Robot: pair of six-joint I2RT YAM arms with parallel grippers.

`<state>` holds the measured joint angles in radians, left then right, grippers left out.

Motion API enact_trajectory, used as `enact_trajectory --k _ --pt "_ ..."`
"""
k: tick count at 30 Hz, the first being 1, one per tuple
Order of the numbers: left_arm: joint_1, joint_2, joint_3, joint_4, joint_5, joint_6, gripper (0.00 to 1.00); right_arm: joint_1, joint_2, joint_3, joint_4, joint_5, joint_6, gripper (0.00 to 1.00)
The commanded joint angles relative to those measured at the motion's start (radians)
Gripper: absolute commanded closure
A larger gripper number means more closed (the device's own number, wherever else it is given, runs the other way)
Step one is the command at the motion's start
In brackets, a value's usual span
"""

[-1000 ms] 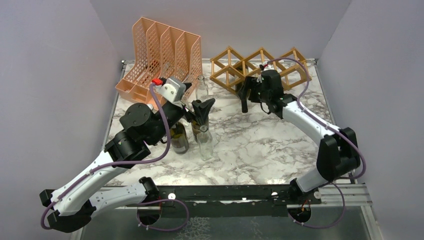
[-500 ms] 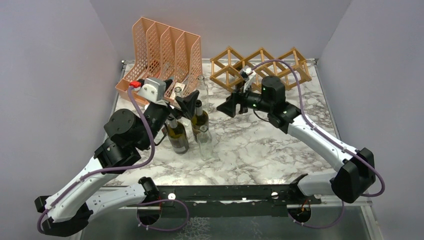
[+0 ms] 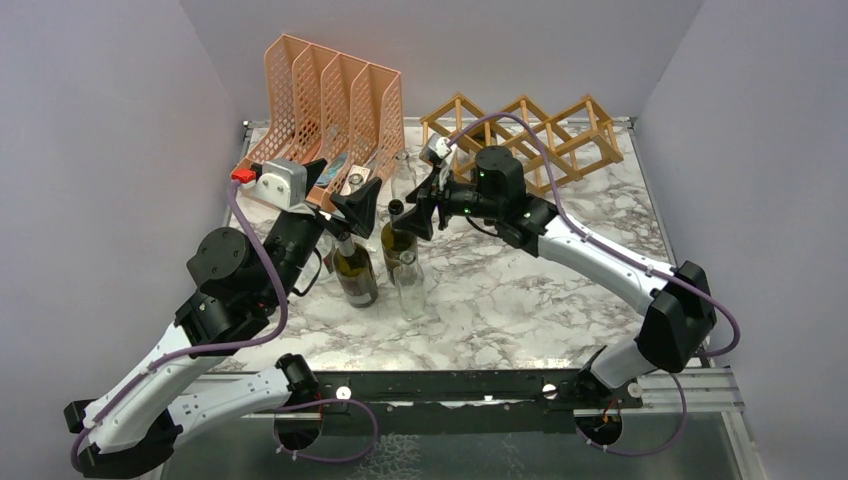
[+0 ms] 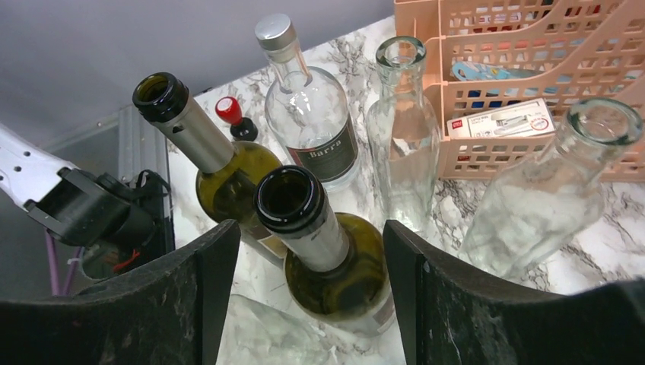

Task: Put the wine bottle on the wine rack

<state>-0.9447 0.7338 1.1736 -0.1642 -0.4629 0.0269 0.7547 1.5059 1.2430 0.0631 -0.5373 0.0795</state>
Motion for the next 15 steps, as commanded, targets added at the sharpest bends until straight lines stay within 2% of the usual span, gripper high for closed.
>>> enact_trajectory --k 1,6,15 --pt "-0.005 -0.006 -0.012 0.017 -0.027 0.011 0.01 0.028 0.050 0.058 0.031 -0.023 -0.097 0.30" --pt "-0.005 -0.005 -0.013 0.016 -0.025 0.011 0.01 0.033 0.084 0.087 0.039 -0.021 -0.125 0.43" --pt "-0.005 -0.006 -0.012 0.013 -0.023 0.014 0.01 0.045 0.057 0.057 0.059 -0.039 -0.197 0.74"
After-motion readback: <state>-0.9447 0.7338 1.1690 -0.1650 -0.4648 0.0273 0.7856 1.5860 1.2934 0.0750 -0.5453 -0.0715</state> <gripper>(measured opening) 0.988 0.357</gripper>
